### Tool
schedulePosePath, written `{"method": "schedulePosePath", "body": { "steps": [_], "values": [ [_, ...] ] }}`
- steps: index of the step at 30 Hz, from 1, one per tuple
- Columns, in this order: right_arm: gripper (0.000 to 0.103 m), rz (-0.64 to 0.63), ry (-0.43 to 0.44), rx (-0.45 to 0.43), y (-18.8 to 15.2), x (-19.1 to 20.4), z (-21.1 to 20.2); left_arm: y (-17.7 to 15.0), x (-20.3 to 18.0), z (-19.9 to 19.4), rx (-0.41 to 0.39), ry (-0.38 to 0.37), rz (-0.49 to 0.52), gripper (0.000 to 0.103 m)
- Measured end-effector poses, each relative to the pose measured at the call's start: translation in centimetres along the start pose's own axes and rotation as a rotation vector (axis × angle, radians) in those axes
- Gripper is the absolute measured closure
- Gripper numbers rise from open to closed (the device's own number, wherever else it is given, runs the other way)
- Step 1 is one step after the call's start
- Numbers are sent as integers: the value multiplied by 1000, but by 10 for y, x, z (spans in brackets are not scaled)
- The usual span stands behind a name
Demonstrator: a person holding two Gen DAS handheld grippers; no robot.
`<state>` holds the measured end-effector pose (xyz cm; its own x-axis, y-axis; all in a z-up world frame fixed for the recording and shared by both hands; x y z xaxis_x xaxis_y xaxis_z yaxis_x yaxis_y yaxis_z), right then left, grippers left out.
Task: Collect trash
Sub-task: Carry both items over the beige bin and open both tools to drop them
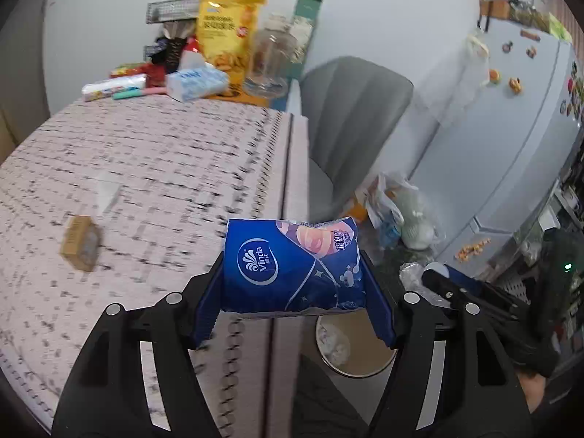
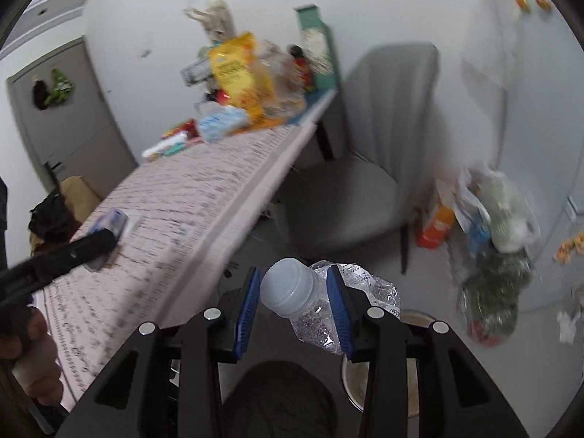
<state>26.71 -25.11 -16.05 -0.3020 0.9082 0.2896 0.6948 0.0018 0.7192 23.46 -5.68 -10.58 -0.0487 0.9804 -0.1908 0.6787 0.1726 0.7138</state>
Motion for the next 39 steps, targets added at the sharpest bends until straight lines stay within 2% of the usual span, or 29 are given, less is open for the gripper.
{"method": "schedulePosePath", "body": {
  "steps": [6, 13, 15, 16, 18, 29, 35, 38, 39],
  "values": [
    [65, 94, -41, 52, -25, -51, 22, -8, -31, 32, 65, -14, 50, 35],
    [64, 178, -58, 72, -42, -96, 43, -19, -59, 61, 132, -17, 92, 35],
    [56, 210, -60, 74, -45, -109, 46, -21, -67, 67, 144, -24, 104, 35],
    [43, 228, -64, 69, -46, -116, 46, -23, -73, 71, 153, -30, 108, 35],
    [39, 245, -79, 53, -49, -127, 41, -27, -83, 80, 174, -43, 118, 35],
    [37, 361, -140, 11, -68, -191, -2, -68, -148, 141, 308, -97, 189, 35],
    [37, 421, -167, -18, -74, -216, -23, -81, -175, 161, 344, -104, 248, 34],
    [36, 429, -188, -28, -74, -223, -34, -82, -189, 161, 355, -155, 236, 27],
    [35, 433, -193, -32, -75, -225, -37, -82, -193, 160, 356, -173, 240, 18]
  ]
}}
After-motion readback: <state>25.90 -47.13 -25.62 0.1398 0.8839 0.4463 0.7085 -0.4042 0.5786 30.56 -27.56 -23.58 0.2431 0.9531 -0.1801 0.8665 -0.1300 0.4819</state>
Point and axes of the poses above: each gripper's, at about its wrist camera, not at the fingertips, and z roughly the way its jaws point, x to its left, y to its top, the point moved 8 cm from there along z, roughly the way its jaws point, and after that the axes turned 2 degrees about y, right-handed, at the moved point
